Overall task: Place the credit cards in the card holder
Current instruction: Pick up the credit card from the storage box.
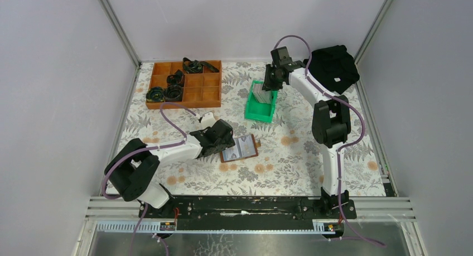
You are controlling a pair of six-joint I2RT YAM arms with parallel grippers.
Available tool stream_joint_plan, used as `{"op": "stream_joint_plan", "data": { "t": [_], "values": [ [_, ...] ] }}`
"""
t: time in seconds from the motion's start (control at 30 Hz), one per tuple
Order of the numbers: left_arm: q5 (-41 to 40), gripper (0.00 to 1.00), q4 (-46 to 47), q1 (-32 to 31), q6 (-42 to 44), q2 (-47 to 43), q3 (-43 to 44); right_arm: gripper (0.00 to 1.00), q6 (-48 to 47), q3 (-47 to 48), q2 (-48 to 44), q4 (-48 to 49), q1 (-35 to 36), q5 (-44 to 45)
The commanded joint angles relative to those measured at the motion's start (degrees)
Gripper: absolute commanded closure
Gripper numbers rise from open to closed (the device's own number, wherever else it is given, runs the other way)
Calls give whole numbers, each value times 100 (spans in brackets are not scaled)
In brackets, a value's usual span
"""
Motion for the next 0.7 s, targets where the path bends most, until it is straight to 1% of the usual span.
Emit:
{"op": "stream_joint_plan", "data": {
  "t": [0.0,0.17,0.33,0.5,0.67],
  "values": [
    [11,11,160,77,116,117,-8,73,38,327,-23,-10,42,2],
    [8,11,154,97,142,119,13,79,1,307,-59,-65,42,105],
    [8,11,161,102,158,73,18,81,-155,323,-168,-237,43,358],
    [36,11,162,104,184,37,48,88,-311,169,-315,-381,48,648],
    [53,11,154,102,222,-128,46,99,-504,-99,-541,-412,80,1033]
  ]
}}
